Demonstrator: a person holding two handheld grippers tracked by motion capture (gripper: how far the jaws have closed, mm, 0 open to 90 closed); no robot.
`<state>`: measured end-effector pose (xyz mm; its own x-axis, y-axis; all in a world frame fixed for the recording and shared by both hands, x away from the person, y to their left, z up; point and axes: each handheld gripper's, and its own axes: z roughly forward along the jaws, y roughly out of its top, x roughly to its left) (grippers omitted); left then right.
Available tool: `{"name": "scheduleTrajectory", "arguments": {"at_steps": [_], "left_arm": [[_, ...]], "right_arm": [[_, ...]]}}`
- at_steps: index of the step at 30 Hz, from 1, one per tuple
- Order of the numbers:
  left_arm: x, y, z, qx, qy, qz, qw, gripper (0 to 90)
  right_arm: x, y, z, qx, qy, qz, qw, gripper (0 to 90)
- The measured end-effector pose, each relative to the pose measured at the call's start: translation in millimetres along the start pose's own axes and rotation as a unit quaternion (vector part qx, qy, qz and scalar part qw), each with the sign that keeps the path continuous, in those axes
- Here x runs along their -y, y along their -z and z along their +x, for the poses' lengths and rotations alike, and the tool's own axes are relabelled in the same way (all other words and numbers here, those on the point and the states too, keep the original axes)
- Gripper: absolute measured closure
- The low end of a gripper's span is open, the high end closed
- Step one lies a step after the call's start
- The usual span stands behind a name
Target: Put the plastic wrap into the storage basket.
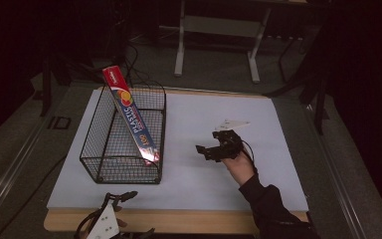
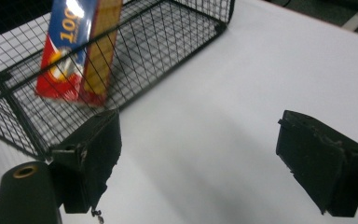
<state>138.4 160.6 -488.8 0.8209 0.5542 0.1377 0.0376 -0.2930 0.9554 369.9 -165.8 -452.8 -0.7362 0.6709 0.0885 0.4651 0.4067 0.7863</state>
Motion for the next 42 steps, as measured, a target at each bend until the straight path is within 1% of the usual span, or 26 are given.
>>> {"name": "scheduleTrajectory", "arguments": {"at_steps": [4,7,9,11,13,15,16,19,21,27,29,36,38,42], "left_arm": [[0.0,-0.3,-0.1,0.000,0.000,0.001,1.0000,0.0],[-0.1,-0.6,-0.3,0.001,-0.001,0.002,1.0000,0.0],[-0.2,-0.9,-0.4,0.001,-0.001,0.002,1.0000,0.0],[-0.2,-1.1,-0.4,0.002,0.000,0.001,1.0000,0.0],[-0.2,-1.4,-0.4,0.003,0.000,0.001,1.0000,0.0],[-0.4,-1.4,-0.5,0.003,-0.001,0.001,1.0000,0.0],[-0.5,-1.4,-0.5,0.003,-0.001,0.001,1.0000,0.0],[-0.5,-1.4,-0.8,0.003,-0.002,0.002,1.0000,0.0],[-0.6,-1.2,-0.9,0.003,-0.003,0.002,1.0000,0.0],[-0.5,-1.1,-0.8,0.003,-0.003,0.001,1.0000,0.0],[-0.5,-1.1,-1.1,0.004,-0.004,0.002,1.0000,0.0],[-1.0,-0.9,-2.1,0.007,-0.007,0.003,1.0000,0.0],[-0.9,-1.2,-2.6,0.008,-0.008,0.004,0.9999,0.0],[-1.0,-1.4,-2.6,0.009,-0.009,0.004,0.9999,0.0]], "right_arm": [[13.9,3.2,-4.6,-0.002,-0.005,0.002,1.0000,13.9],[25.4,5.8,-6.1,0.000,0.000,0.003,1.0000,13.9],[33.7,7.7,-7.6,-0.005,-0.004,0.004,1.0000,13.9],[41.0,9.9,-8.5,0.000,-0.001,0.007,1.0000,13.9],[46.8,12.9,-9.7,-0.001,-0.004,0.010,0.9999,13.9],[51.2,16.8,-10.1,0.004,-0.004,0.012,0.9999,13.9],[53.1,18.8,-10.1,0.005,-0.005,0.012,0.9999,13.9],[58.2,24.1,-8.6,0.010,0.001,0.013,0.9999,13.9],[61.6,27.2,-7.6,0.005,0.000,0.010,0.9999,13.9],[71.8,38.3,-4.0,0.010,0.010,0.006,0.9999,13.9],[74.8,40.5,-4.5,0.012,0.010,0.004,0.9999,13.9],[80.8,40.6,-9.7,0.022,0.009,0.000,0.9997,13.9],[81.2,40.9,-11.0,0.026,0.012,-0.003,0.9996,13.9],[81.8,41.9,-12.6,0.027,0.012,-0.010,0.9995,13.9]]}}
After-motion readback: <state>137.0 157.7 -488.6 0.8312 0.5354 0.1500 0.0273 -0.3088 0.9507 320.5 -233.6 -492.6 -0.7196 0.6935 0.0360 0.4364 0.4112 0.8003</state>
